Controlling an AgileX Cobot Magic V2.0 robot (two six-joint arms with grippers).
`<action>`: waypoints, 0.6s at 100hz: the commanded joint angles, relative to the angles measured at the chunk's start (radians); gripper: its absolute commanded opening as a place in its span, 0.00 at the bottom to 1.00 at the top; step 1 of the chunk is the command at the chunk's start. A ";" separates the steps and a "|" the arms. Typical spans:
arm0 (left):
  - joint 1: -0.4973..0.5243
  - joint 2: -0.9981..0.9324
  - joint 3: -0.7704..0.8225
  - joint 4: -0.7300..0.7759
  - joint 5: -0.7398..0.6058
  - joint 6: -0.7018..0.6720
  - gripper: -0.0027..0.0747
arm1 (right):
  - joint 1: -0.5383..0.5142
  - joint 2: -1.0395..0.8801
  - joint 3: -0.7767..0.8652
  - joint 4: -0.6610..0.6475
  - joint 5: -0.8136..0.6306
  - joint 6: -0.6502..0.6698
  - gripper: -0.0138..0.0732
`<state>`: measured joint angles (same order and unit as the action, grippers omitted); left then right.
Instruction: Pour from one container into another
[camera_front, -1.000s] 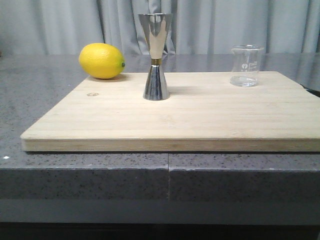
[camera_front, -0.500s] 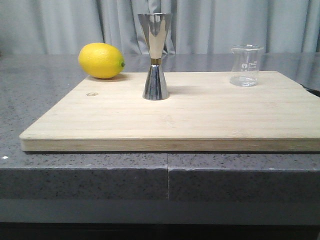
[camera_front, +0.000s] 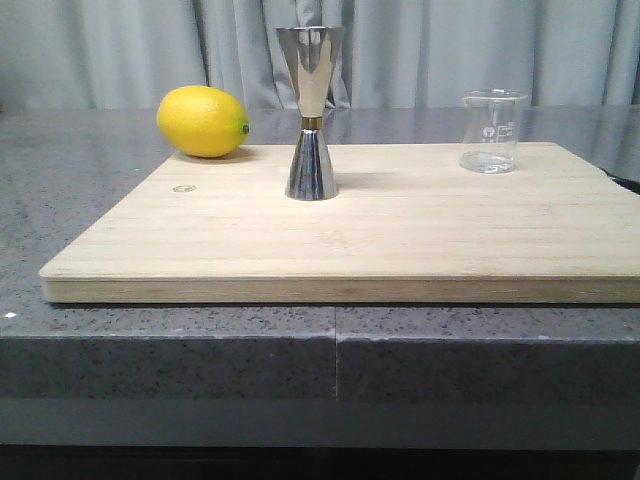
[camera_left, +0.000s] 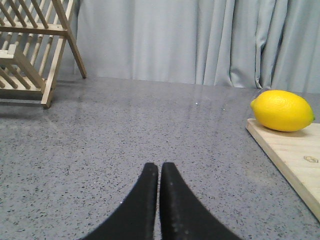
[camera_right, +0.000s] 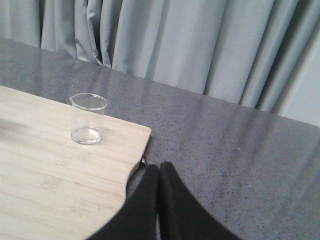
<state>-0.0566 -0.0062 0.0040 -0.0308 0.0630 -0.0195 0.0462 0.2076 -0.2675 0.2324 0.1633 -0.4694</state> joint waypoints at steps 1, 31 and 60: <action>-0.008 -0.023 0.022 -0.007 -0.069 0.000 0.01 | -0.007 0.004 -0.026 0.005 -0.070 -0.004 0.08; -0.008 -0.023 0.022 -0.007 -0.069 0.000 0.01 | -0.006 -0.005 -0.024 0.005 -0.070 -0.004 0.08; -0.008 -0.023 0.022 -0.007 -0.069 0.000 0.01 | -0.006 -0.014 0.022 -0.217 -0.075 0.469 0.08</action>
<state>-0.0566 -0.0062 0.0040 -0.0308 0.0651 -0.0195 0.0462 0.1871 -0.2424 0.1527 0.1628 -0.2411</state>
